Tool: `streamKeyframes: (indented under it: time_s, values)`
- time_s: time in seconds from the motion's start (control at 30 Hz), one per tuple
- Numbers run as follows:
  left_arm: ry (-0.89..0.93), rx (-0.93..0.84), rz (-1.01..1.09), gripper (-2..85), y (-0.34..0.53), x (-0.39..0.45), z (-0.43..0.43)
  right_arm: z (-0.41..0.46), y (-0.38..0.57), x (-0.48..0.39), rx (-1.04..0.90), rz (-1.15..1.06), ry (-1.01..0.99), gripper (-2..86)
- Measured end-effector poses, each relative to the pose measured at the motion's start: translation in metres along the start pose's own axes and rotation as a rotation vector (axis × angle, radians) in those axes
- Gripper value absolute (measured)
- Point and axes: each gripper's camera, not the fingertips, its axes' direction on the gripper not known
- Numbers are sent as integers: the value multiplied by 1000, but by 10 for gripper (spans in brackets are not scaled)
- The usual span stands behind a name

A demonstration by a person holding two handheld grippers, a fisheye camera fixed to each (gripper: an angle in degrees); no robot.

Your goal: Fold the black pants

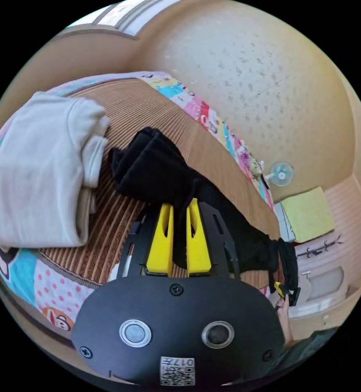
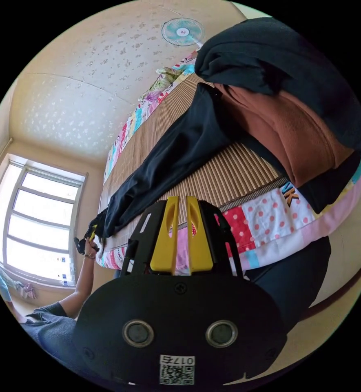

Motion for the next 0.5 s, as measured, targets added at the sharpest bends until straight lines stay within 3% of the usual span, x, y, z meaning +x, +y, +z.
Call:
streamKeyframes:
  time_s: [0.07,0.2,0.3,0.37,0.43,0.5]
  values:
    - [261,91,71,43,-5,5,-60,-10,1,-5,15,-11,-3,21]
    - [281,258,203,45,26,-14,-144,-13,5,-6,18,-10,-21,19]
    - [174,276,-106,60,67,-98,-173,-1,9,0,-10,21,-28,25]
    - [62,321,-451,110,132,-161,-187,12,9,2,-42,44,-53,37]
    - [3,337,-552,126,175,-180,-193,23,6,1,-64,55,-66,51]
    - [-18,355,-519,125,207,-177,-194,33,0,-2,-81,65,-73,69]
